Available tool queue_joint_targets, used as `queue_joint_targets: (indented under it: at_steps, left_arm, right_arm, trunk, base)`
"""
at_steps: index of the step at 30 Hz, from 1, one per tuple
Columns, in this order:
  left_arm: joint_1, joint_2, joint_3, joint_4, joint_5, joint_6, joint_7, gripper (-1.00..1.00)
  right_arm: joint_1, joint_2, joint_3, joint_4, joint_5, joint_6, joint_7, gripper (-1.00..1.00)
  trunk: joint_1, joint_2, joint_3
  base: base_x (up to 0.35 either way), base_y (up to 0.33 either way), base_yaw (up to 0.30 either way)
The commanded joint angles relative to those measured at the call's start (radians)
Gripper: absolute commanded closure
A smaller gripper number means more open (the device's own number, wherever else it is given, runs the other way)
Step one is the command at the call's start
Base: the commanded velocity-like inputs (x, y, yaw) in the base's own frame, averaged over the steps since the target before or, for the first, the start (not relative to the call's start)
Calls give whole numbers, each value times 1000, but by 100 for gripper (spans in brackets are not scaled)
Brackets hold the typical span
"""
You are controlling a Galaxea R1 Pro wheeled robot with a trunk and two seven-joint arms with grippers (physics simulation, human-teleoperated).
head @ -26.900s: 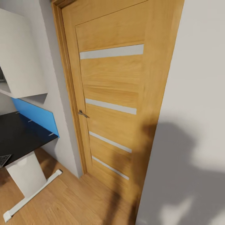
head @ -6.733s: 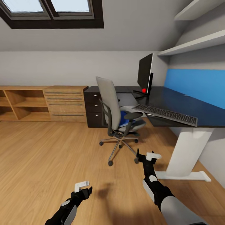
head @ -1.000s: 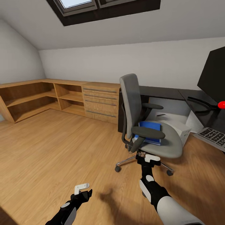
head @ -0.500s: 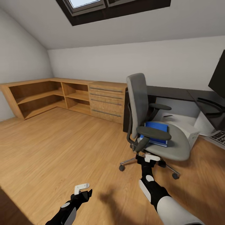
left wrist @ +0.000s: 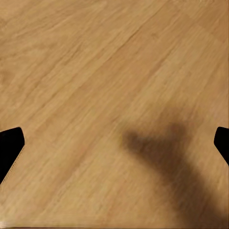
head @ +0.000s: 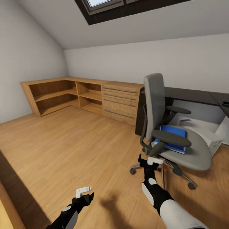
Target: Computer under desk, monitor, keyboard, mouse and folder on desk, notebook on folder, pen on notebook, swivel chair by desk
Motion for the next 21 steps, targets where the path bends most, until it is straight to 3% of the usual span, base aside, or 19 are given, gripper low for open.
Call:
queue_joint_targets:
  at_steps: [1, 9, 21]
  left_arm:
    - [-1, -1, 6, 1, 8, 0, -7, -100]
    - [-1, -1, 6, 1, 8, -1, -7, -100]
    - [-1, -1, 6, 1, 8, -1, -7, -100]
  right_arm:
    - [0, -1, 8, 0, -8, -4, -7, -100]
    - [0, -1, 7, 0, -8, -4, -7, -100]
    - [0, -1, 7, 0, -8, -4, -7, -100]
  trunk:
    - [0, 0, -2]
    - [0, 0, -5]
    - [0, 0, -3]
  base:
    - [0, 0, 214]
    - [0, 0, 78]
    - [0, 0, -31]
